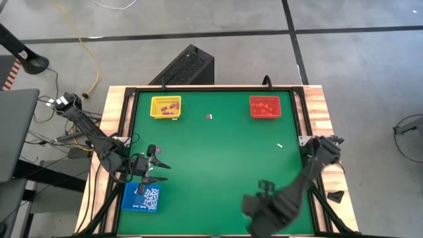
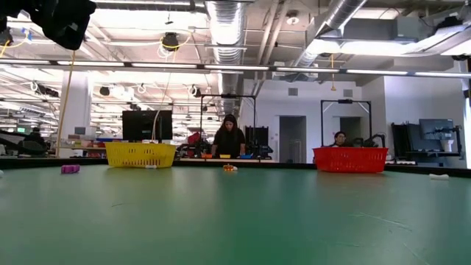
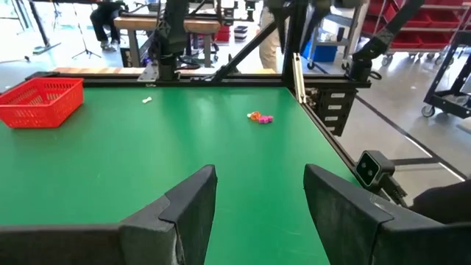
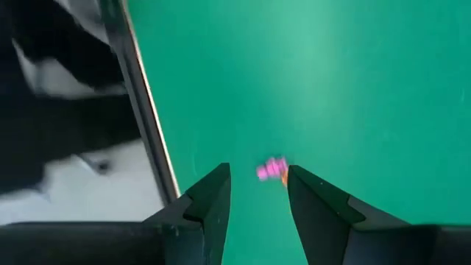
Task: Sort Halloween decoration
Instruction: Put the pumpkin toy into the orange bin
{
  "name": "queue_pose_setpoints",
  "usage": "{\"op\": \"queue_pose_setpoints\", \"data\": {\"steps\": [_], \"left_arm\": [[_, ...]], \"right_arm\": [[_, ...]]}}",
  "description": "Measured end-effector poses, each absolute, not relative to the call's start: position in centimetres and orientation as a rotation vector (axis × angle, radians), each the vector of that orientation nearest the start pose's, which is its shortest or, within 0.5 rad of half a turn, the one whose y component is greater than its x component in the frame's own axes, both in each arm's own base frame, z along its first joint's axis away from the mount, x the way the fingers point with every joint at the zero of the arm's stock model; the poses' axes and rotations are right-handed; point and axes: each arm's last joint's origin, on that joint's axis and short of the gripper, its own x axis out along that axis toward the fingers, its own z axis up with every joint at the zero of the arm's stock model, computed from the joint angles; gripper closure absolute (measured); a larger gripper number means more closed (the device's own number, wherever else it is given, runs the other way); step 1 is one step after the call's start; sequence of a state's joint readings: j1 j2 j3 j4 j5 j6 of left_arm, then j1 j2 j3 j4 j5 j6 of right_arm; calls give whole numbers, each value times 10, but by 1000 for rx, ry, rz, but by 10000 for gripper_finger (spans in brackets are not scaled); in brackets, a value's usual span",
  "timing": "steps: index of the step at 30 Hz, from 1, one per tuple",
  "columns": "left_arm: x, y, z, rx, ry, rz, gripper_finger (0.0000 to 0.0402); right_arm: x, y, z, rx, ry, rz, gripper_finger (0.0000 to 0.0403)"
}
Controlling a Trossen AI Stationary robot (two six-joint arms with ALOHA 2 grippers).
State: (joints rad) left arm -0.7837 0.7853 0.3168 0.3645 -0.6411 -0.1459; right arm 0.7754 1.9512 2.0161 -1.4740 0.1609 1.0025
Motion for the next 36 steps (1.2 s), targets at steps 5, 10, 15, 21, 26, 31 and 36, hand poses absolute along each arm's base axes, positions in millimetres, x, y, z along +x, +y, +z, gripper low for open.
{"op": "queue_pose_setpoints", "data": {"steps": [5, 10, 15, 21, 26, 31, 36], "left_arm": [[132, -107, 224, -95, 90, -135, 205], [132, -107, 224, -151, 94, -132, 205], [132, -107, 221, -164, 116, -129, 205], [131, -107, 214, -261, 180, -116, 205], [130, -106, 209, -255, 224, -102, 205], [131, -105, 212, -159, 180, -56, 205], [131, -104, 213, -181, 165, -10, 205]], "right_arm": [[226, 292, 289, -78, 1380, -99, 237], [213, 294, 249, -253, 1388, -91, 237], [224, 277, 221, -208, 1484, -145, 237], [247, 262, 200, -174, 1496, -58, 237], [257, 251, 199, -146, 1545, -41, 237], [254, 251, 199, -140, 1613, 30, 237], [247, 257, 199, -166, 1617, 44, 237]]}}
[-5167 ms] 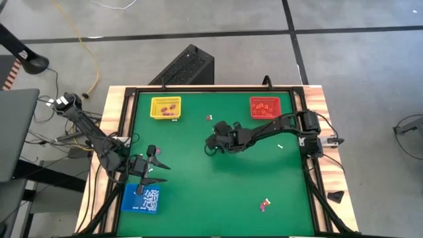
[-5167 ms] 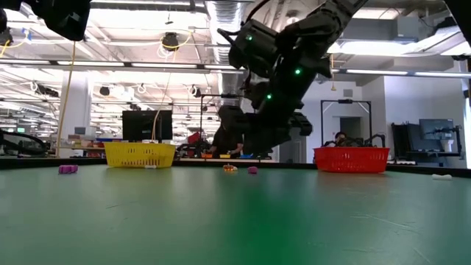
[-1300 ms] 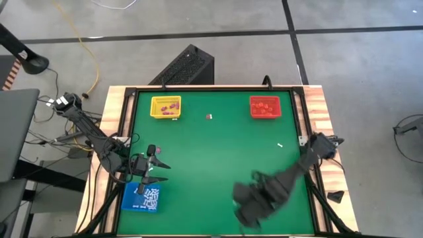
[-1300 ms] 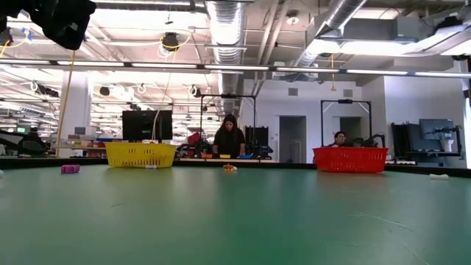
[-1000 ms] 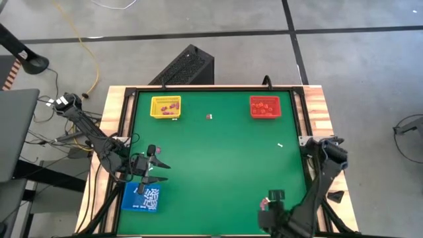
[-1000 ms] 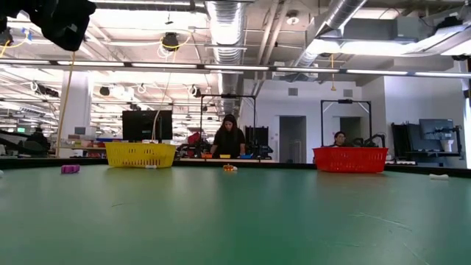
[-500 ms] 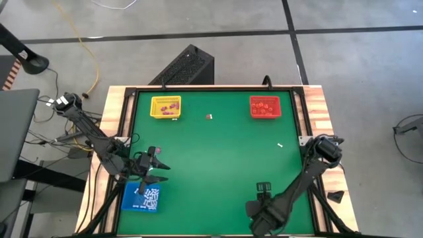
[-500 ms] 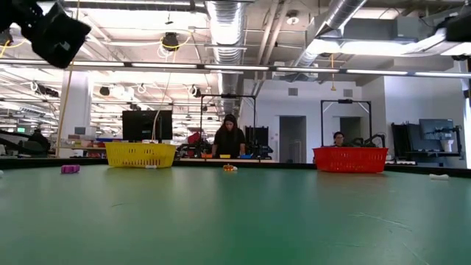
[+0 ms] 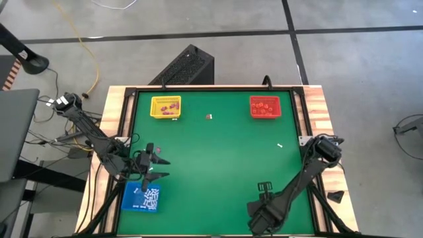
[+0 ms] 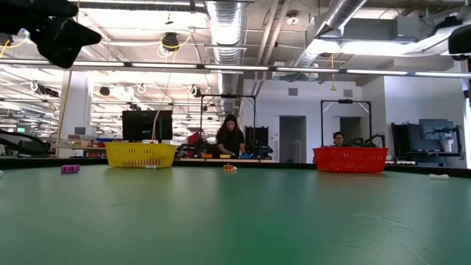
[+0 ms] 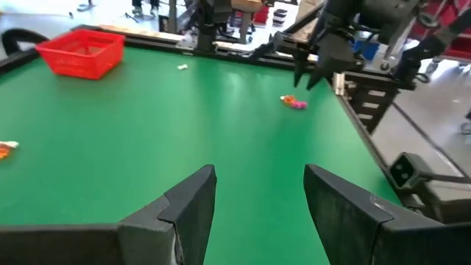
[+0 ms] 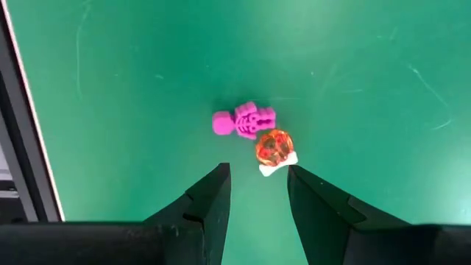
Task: Sort Halloween decoration
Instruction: Put the pumpkin toy into the orange bin
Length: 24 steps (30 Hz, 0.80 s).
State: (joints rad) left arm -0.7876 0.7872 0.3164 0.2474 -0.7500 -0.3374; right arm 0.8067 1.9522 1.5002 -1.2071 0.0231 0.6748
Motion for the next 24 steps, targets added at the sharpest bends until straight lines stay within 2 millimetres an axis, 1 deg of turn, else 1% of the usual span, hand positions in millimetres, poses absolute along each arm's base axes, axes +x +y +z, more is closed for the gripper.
{"op": "queue_pose_setpoints", "data": {"steps": [3, 8, 12, 17, 20, 24], "left_arm": [[131, -104, 213, -203, 172, -28, 205], [131, -104, 213, -197, 170, -23, 205], [131, -104, 213, -204, 170, -18, 205], [131, -104, 213, -220, 170, -16, 205], [131, -104, 213, -221, 169, -16, 205], [131, -104, 213, -223, 169, -15, 205]], "right_arm": [[244, 259, 199, -167, 1614, 36, 237], [241, 260, 199, -193, 1562, -53, 233], [239, 261, 200, -178, 1554, -85, 208], [236, 264, 199, -218, 1555, -49, 164], [236, 264, 199, -247, 1552, -22, 158], [236, 263, 200, -252, 1551, -20, 161]]}}
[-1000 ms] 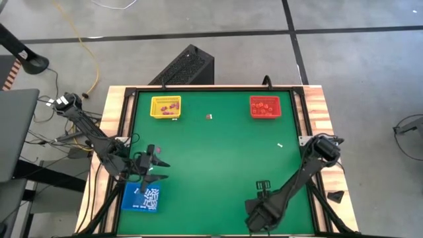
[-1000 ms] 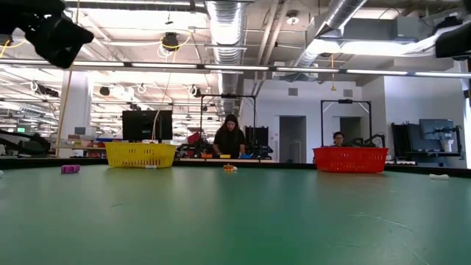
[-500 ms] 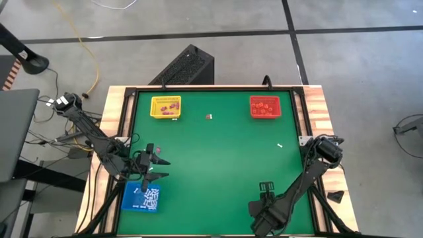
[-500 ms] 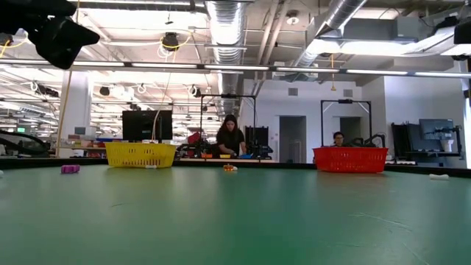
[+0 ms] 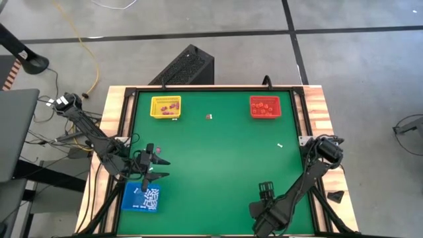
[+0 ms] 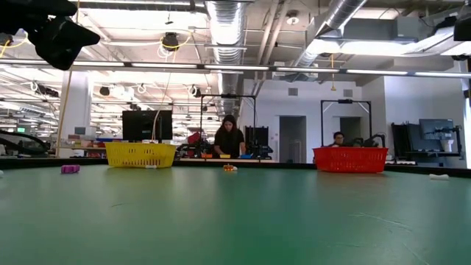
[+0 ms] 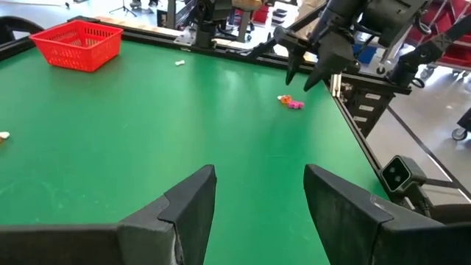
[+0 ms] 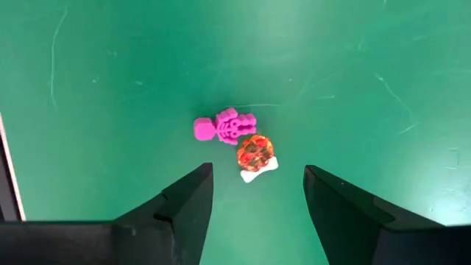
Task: Sort Halloween decoration
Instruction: Put the pumpkin toy into the orange bin
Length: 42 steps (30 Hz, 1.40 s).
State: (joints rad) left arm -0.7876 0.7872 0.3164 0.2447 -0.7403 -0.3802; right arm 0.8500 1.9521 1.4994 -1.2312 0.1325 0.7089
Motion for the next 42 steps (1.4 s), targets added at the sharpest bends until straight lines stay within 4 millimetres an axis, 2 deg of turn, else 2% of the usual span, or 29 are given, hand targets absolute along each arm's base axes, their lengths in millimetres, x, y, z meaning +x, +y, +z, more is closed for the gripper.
{"op": "queue_pose_setpoints", "data": {"steps": [2, 8, 12, 33, 37, 42], "left_arm": [[131, -104, 213, -224, 169, -15, 205], [131, -104, 213, -224, 170, -15, 205], [131, -104, 213, -222, 172, -14, 205], [131, -104, 212, -224, 177, -12, 205], [131, -104, 212, -224, 177, -12, 205], [131, -104, 212, -224, 177, -12, 205]], "right_arm": [[237, 263, 199, -254, 1551, -21, 163], [231, 257, 175, -256, 1572, -37, 163], [230, 251, 169, -261, 1570, -85, 163], [237, 252, 165, -223, 1523, -46, 165], [237, 252, 164, -227, 1518, -33, 176], [235, 248, 151, -163, 1545, -11, 200]]}}
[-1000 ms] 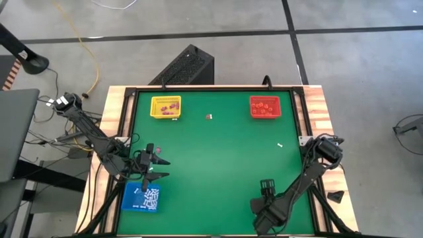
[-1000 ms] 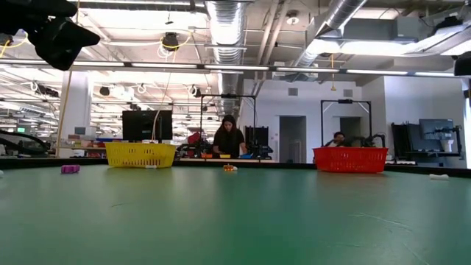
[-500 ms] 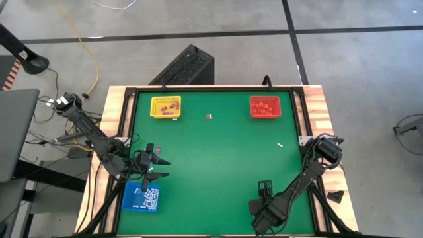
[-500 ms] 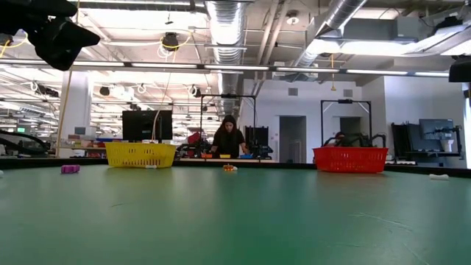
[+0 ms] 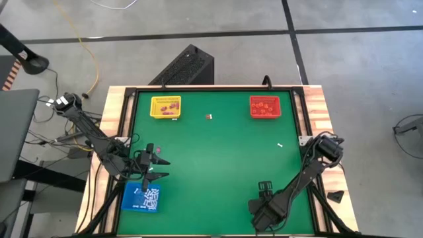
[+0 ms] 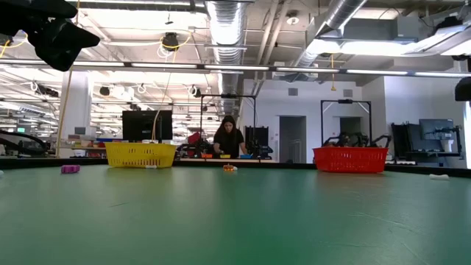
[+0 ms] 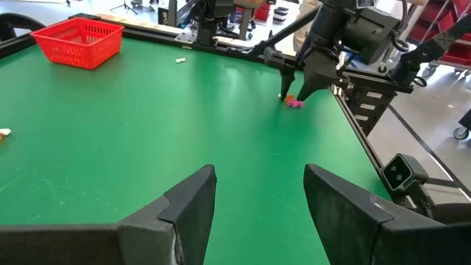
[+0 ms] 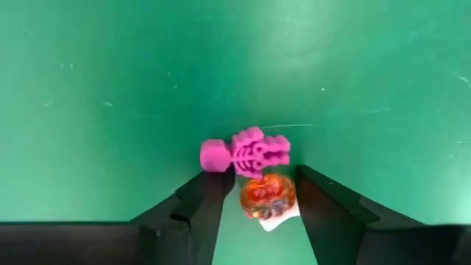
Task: Sort Halloween decoration
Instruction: Put the pumpkin toy into the orange bin
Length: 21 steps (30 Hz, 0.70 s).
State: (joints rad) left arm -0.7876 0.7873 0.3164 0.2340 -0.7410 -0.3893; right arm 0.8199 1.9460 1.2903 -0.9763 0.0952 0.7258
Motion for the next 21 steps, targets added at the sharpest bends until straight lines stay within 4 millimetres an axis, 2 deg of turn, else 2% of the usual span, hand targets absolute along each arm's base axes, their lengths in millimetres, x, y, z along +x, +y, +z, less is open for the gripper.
{"op": "queue_pose_setpoints", "data": {"steps": [12, 16, 21], "left_arm": [[131, -104, 212, -222, 177, -13, 205], [131, -104, 212, -223, 177, -13, 205], [131, -104, 212, -223, 177, -12, 205]], "right_arm": [[235, 246, 150, -170, 1550, -21, 279], [239, 246, 157, -177, 1564, -36, 278], [242, 241, 171, -240, 1590, -109, 257]]}}
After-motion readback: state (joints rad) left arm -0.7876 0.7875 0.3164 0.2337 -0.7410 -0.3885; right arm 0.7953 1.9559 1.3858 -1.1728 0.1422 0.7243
